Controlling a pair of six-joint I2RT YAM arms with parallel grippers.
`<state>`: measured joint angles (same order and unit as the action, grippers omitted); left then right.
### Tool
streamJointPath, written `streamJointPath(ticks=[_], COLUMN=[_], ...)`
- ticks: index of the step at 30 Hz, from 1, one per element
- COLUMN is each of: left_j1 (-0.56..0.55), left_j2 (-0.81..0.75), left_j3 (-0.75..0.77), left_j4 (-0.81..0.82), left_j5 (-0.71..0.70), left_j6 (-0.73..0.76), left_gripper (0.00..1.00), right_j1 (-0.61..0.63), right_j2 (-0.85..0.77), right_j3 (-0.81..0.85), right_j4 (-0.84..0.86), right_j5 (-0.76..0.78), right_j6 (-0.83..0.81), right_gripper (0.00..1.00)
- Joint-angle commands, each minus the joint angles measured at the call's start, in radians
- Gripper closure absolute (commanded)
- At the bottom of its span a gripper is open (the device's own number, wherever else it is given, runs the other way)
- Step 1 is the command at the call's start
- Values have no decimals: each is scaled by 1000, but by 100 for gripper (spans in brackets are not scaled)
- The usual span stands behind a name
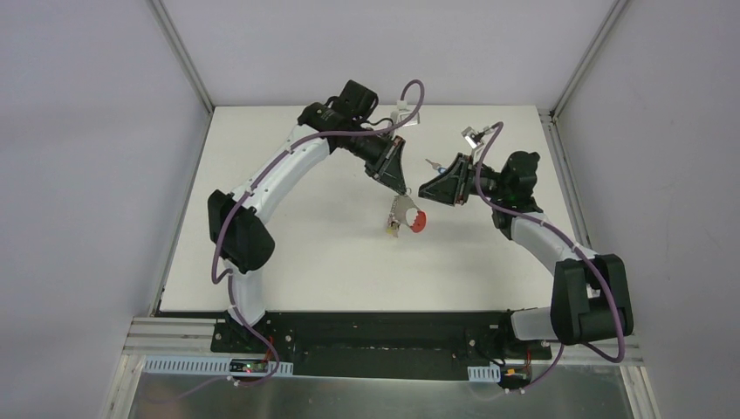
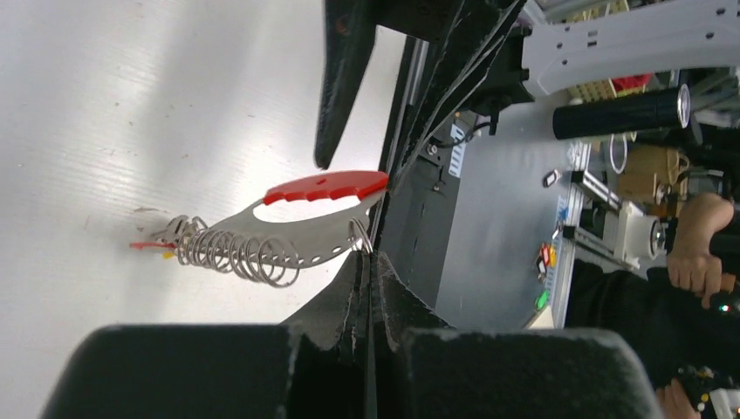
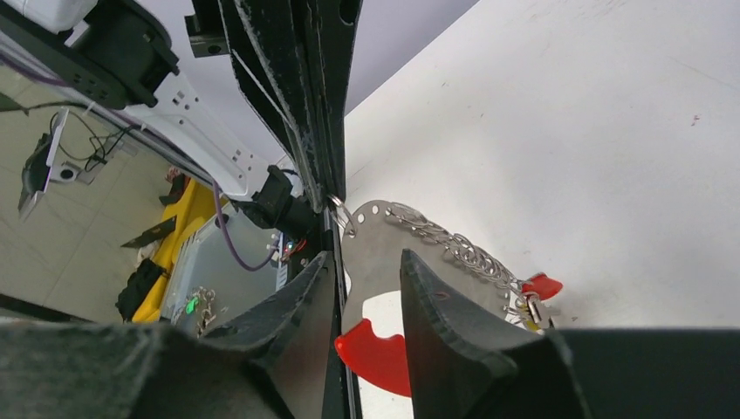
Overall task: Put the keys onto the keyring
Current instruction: Adjust the keyring at the center of the board.
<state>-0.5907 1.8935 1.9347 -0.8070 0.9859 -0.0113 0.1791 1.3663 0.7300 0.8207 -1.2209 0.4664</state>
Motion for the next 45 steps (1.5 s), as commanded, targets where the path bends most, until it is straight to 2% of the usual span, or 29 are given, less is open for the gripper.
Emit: streamJointPath(ticks=[1, 5, 12, 19, 23, 27, 33, 44, 45], left_j1=[-46, -72, -84, -86, -86, -87, -86, -64, -55], left_j2=[66, 93, 67, 53, 53, 56, 59, 50, 40], left_j3=[193, 261, 232, 201, 199, 197, 196, 192, 182], left_j4=[-365, -458, -413, -385, -384, -381, -380, -367, -343], left_j5=[0, 25, 41, 49, 54, 57, 60, 65, 71], left_j6=[242, 301, 276, 259, 258, 258, 260, 263, 253], left_gripper=[100, 100, 100, 100, 100, 100, 100, 100, 98], right_j1=[27, 40, 81, 119, 134, 149, 161, 156, 157], right_j2=[-49, -66, -94, -102, -99, -93, -83, -64, -61], right_j3=[52, 57, 53, 79, 110, 121, 147, 172, 171], right_j4=[2, -1, -17, -221, -357, -390, -506, -538, -532], right_j5=[-70, -89, -130, -152, -140, -135, -133, -133, -133], right_j6=[-68, -85, -102, -264, -365, -397, -483, -483, -483], right_gripper=[61, 58, 58, 58, 66, 74, 80, 80, 80])
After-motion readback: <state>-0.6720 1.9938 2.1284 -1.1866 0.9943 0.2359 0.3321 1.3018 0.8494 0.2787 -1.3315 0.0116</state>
